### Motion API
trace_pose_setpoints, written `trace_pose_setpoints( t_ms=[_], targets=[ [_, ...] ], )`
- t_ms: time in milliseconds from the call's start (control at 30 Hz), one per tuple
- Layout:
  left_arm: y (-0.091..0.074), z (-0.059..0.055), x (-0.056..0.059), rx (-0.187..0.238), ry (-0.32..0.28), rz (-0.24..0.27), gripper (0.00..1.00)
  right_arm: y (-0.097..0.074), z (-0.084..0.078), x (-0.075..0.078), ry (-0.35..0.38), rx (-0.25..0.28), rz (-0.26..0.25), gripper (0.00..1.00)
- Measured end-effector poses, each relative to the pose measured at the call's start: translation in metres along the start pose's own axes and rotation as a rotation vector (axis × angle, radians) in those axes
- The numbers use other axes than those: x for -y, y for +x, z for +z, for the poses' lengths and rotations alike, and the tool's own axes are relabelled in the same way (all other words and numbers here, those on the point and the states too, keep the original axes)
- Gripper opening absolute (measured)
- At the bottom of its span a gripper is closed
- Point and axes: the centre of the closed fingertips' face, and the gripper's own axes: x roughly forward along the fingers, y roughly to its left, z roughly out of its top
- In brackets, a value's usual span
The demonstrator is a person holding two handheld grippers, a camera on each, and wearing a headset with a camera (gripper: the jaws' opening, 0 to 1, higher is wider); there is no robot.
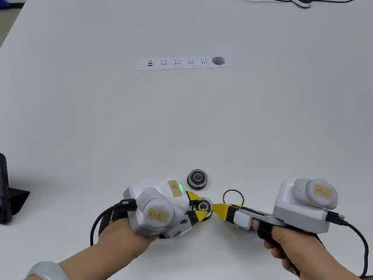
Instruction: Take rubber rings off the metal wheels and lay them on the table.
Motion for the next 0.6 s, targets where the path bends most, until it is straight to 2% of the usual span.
trace_pose_setpoints(
  t_ms=[600],
  targets=[
    [-0.0002, -0.0002, 0.0001, -0.015, 0.003, -0.007, 0.12, 0.0047, -0.0036, 0.0007, 0.043, -0.005, 0.012, 0.18]
  ],
)
